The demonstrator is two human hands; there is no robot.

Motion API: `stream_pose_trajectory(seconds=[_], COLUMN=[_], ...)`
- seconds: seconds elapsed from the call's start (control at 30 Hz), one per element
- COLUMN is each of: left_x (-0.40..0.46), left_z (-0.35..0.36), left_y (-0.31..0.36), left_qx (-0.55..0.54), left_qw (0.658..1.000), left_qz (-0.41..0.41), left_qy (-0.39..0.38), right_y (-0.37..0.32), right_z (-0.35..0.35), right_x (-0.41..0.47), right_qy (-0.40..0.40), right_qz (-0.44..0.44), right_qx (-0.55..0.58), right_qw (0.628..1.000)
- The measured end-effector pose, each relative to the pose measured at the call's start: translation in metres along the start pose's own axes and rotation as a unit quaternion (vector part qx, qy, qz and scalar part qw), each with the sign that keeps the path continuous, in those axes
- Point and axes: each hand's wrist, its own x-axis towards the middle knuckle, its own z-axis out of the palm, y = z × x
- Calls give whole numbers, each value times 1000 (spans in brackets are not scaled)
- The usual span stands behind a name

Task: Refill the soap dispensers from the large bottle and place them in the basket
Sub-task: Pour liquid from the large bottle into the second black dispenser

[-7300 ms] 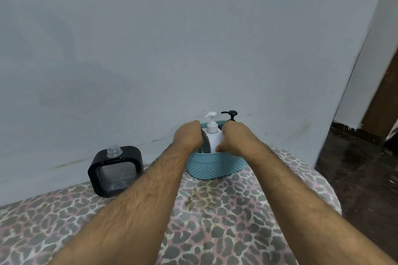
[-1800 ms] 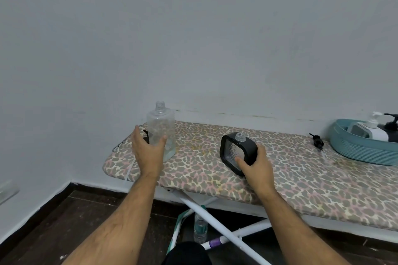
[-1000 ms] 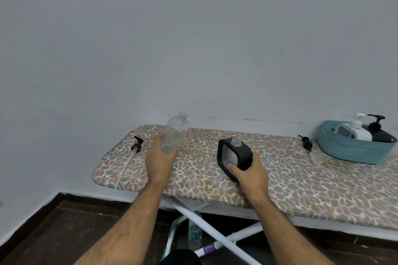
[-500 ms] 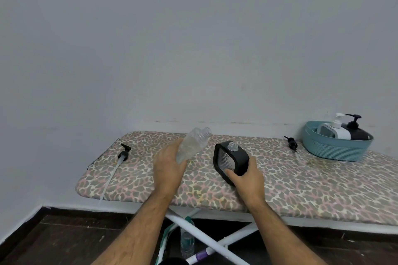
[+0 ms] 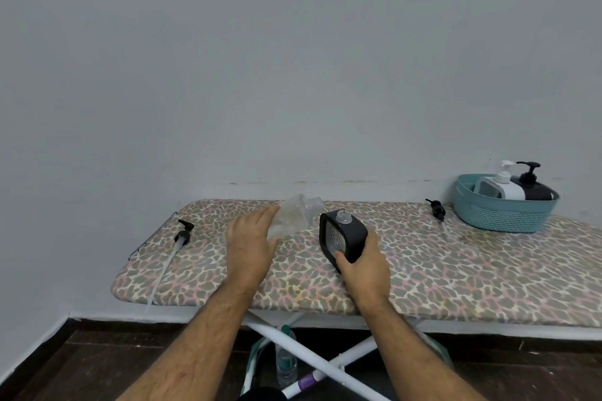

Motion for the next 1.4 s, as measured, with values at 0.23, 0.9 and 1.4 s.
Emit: stream_pose_trajectory(seconds=[0.23, 0.9, 1.4], left_x=[9, 18, 24], left_z=[-1, 3, 0], left_y=[6, 21, 23], left_qx=[46, 93, 115], left_qw=[999, 993, 989], left_qz=[28, 66, 84], left_qy=[-5, -32, -28], right_y=[9, 15, 16], right_z=[8, 11, 13], right_x=[5, 5, 6], right_qy=[0, 11, 8], right_qz=[2, -7, 4], right_qx=[-65, -75, -72], right_qw=[998, 997, 997])
